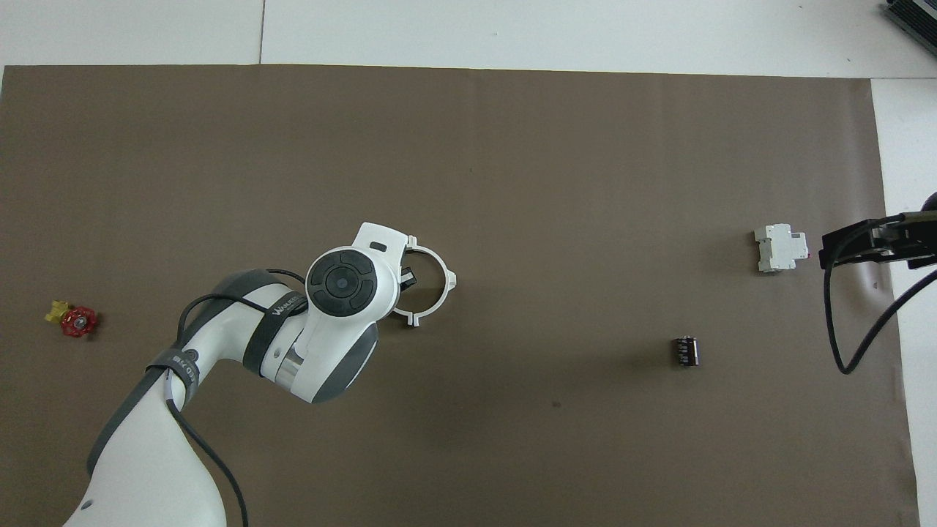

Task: Assemble drain pipe with both arms
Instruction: 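Press the held half onto the placed half forming a ring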

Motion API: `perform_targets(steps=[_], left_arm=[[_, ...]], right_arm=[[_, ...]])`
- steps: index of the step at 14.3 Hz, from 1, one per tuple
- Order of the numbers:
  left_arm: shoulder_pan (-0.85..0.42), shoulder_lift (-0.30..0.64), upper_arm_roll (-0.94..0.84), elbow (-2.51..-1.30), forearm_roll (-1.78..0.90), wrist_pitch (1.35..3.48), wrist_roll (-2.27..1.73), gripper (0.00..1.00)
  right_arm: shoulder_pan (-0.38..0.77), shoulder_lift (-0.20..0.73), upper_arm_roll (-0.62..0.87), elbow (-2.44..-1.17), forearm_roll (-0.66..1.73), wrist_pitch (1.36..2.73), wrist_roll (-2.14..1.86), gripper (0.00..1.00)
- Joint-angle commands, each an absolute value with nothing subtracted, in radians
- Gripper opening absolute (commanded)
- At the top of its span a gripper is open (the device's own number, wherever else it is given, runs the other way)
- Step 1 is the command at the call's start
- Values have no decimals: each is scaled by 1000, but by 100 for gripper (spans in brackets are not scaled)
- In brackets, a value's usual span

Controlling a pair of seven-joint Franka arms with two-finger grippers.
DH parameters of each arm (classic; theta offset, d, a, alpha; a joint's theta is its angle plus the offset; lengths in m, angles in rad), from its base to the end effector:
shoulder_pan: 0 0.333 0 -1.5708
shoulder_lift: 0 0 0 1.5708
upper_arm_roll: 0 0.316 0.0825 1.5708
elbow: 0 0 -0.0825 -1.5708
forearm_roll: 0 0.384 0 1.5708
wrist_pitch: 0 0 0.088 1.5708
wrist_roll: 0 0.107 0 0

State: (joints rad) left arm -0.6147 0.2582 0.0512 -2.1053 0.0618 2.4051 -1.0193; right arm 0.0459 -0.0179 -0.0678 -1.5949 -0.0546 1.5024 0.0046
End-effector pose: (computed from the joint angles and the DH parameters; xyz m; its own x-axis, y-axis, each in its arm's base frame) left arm 0.4912 -0.3105 0.2988 0.9153 0.3968 0.0692 0.3974 -0.9176 0.0048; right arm 0.5409 -0.0183 0.6174 0.9968 -0.0301 -0.0742 -0.0261 -0.9982 0.0537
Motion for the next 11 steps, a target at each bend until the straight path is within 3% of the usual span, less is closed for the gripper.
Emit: perform_targets(steps=[1, 2, 3, 4, 5, 11], left_arm=[[-627, 229, 63, -2145, 72, 2425, -1009, 46], [-626, 229, 63, -2145, 71, 2425, -1005, 54], [-626, 229, 63, -2145, 71, 2427, -1005, 72], [-626, 229, 63, -2145, 71, 2425, -1005, 96], [-626, 229, 63, -2145, 71, 2425, -1005, 100], [-623, 229, 63, -2141, 71, 2424, -993, 100]], right_arm=[[32, -44, -61, -1626, -37, 1523, -25, 100], [32, -44, -61, -1626, -37, 1523, -25, 100], [32, -44, -61, -1626, -37, 1523, -25, 100], [32, -44, -61, -1626, -37, 1523, -25, 100], [34, -44, -61, -1626, -37, 1523, -25, 100], [32, -44, -61, -1626, -37, 1523, -25, 100]])
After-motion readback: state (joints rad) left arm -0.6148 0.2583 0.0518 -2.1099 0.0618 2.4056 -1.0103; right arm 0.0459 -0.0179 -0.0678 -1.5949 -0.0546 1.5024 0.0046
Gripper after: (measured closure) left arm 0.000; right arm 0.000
